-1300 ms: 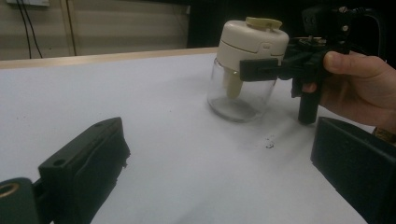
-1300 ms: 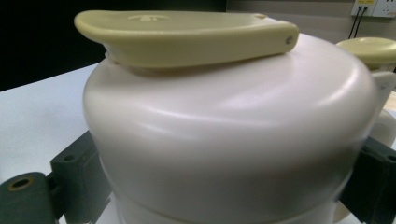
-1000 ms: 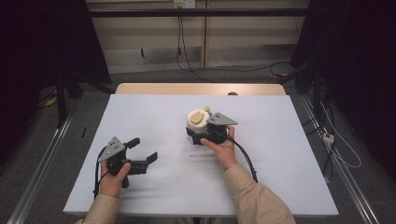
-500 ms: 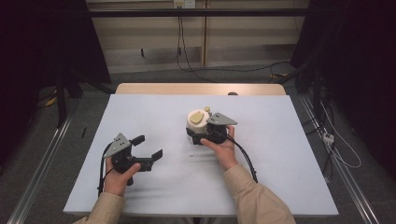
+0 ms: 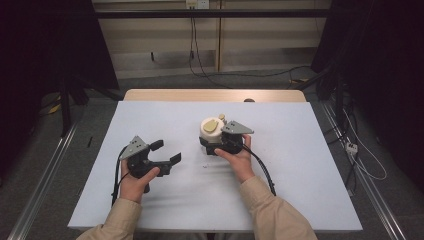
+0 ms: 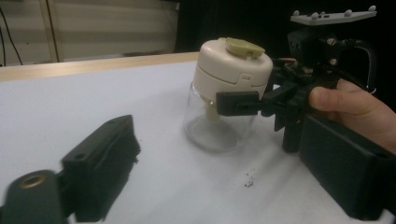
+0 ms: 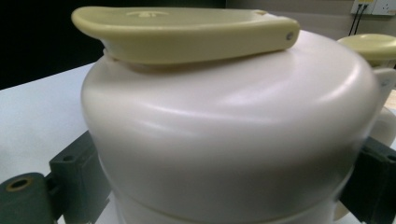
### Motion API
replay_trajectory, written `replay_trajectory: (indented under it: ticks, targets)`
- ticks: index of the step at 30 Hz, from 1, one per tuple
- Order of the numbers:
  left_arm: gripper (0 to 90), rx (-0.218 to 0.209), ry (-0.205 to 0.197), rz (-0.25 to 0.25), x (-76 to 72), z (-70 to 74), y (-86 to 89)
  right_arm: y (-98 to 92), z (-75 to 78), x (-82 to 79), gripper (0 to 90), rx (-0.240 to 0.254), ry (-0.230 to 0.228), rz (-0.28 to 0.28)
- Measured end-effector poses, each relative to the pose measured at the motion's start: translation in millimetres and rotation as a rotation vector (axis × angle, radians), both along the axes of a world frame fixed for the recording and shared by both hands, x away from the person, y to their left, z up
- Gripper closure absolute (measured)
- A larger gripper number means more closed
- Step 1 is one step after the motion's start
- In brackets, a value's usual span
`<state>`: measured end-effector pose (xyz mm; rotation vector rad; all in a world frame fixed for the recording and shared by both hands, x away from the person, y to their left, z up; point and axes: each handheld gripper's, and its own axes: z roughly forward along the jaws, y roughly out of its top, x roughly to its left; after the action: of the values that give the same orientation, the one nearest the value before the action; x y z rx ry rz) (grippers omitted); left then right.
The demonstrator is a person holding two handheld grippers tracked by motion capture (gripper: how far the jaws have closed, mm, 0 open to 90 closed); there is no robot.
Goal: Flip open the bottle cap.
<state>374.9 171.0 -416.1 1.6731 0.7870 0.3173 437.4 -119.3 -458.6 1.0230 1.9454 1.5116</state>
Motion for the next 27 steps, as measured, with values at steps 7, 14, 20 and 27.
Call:
replay_trajectory:
  ticks: [7,14,20,27]
  targets:
    - [25.1,0.013,0.016,0.013,5.2,5.5,-8.9,-0.2,-0.1,0.1,6.4,0.0,0.001,0.001]
    - [35.3,0.019,0.044,-0.003,10.7,8.9,-18.8,0.0,-0.2,-0.1,6.4,-0.001,0.001,-0.001]
    - [44.6,0.017,0.068,-0.024,17.6,11.0,-26.0,0.0,-0.3,-0.1,6.4,0.0,0.002,-0.002]
    - [56.3,0.018,0.096,-0.051,25.2,13.2,-34.5,-0.1,-0.6,-0.1,6.4,0.002,0.001,-0.002]
